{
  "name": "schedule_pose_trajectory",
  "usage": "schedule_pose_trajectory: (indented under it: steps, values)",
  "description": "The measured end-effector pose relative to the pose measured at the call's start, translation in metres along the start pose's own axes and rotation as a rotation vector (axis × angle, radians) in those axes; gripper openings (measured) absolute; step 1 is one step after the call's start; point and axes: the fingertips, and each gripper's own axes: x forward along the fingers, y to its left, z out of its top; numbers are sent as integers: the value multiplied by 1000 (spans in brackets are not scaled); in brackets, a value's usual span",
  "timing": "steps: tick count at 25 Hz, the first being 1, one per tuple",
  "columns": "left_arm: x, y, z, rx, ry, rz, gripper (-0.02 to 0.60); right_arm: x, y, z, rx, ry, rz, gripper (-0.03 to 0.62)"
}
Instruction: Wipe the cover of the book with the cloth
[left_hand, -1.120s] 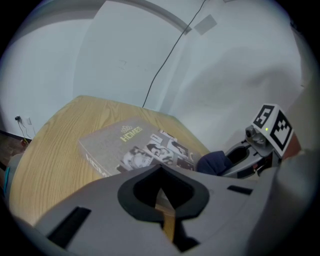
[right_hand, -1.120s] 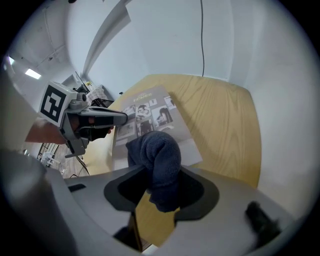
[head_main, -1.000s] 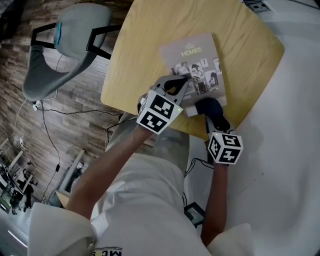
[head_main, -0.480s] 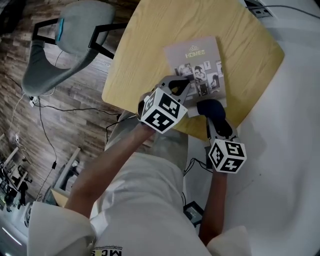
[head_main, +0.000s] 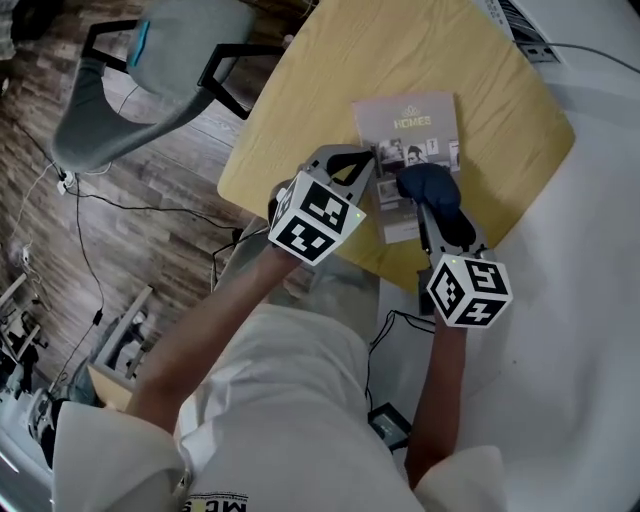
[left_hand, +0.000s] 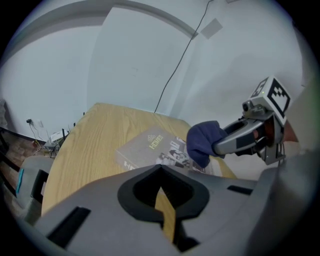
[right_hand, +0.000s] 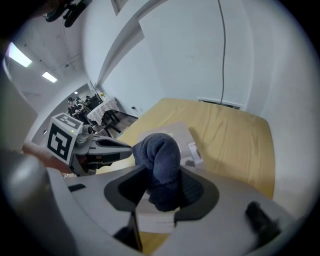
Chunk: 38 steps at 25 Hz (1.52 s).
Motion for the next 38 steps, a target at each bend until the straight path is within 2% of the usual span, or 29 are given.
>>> schedule_pose_trajectory:
  steps: [7,15,26,38]
  values:
    - [-16,10,-7,-43,-7,23,8,49,26,53,-126,-14,72,170]
    - [-24,19,-21,-79,-5,49,9,104,43,84,-147,7,108,170]
    - [-24,20,-28,-85,2,59,9,105,38,53,-166,76,97,170]
    - [-16,3,-28,-38,35,13,9,72,22,1,-107,113,76,170]
